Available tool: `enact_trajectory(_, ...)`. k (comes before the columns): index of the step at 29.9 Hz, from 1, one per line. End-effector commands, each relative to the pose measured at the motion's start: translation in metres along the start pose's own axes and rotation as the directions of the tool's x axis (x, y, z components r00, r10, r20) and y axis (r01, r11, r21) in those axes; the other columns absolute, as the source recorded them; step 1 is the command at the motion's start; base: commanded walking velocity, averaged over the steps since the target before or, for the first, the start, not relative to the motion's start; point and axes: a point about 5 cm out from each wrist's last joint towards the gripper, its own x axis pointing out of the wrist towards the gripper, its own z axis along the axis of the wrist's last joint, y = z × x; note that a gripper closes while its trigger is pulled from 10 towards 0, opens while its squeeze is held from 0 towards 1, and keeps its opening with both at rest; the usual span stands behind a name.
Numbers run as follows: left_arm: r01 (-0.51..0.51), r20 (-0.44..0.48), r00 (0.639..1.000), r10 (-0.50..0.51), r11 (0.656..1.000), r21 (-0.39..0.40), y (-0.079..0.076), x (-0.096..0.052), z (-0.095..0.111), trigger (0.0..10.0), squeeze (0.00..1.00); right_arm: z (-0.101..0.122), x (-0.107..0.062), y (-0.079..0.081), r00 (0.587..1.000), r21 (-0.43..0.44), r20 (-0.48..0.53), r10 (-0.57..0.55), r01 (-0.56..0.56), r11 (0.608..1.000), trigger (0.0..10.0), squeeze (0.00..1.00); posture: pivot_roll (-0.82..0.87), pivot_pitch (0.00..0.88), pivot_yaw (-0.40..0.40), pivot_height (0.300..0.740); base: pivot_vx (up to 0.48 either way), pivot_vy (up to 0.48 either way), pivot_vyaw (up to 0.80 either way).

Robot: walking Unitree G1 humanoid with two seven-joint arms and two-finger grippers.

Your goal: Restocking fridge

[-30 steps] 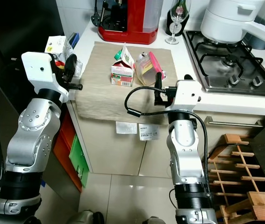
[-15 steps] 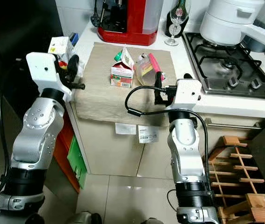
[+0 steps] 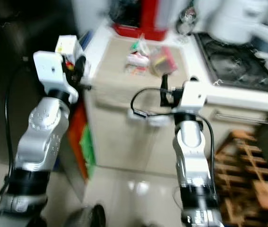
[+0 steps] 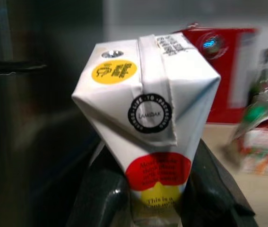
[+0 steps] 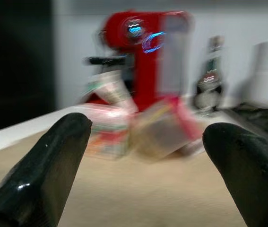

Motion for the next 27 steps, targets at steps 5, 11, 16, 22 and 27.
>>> enact_trajectory(5,0.03,0.035,0.999,-0.03,1.0,0.007,-0.0063,0.0042,0.0091,10.0,0.0,0.0038,0.0031,-0.0037,1.0,0.005,0.016,-0.013,0.013,1.0,10.0,0.0,-0.06,0.0,0.011,0.736,-0.266,0.0,0.0)
enact_trajectory(11,0.036,0.035,0.999,-0.036,0.999,0.006,-0.0071,0.0036,0.0086,10.0,0.0,0.0036,0.0031,-0.0043,1.0,0.002,0.014,-0.009,0.009,1.0,10.0,0.0,-0.06,0.0,0.005,0.736,-0.266,0.0,0.0)
enact_trajectory(16,0.043,0.035,0.998,-0.043,0.999,0.005,-0.0087,0.0037,0.0074,10.0,0.0,0.0032,0.0037,-0.0052,1.0,-0.003,0.014,-0.005,0.005,1.0,10.0,0.0,-0.06,0.0,0.002,0.736,-0.266,0.0,0.0)
enact_trajectory(22,0.067,0.045,0.997,-0.067,0.998,-0.007,-0.0104,0.0024,0.0064,10.0,0.0,0.0023,0.0037,-0.0065,1.0,-0.008,0.012,-0.006,0.006,1.0,10.0,0.0,-0.06,0.0,0.003,0.736,0.0,0.0,0.0)
enact_trajectory(27,0.085,0.047,0.995,-0.084,0.996,-0.022,-0.0107,0.0003,0.006,10.0,0.0,0.0019,0.0026,-0.0085,1.0,-0.009,0.012,-0.011,0.011,1.0,10.0,0.0,-0.06,0.0,0.003,0.736,0.0,-0.312,0.0)
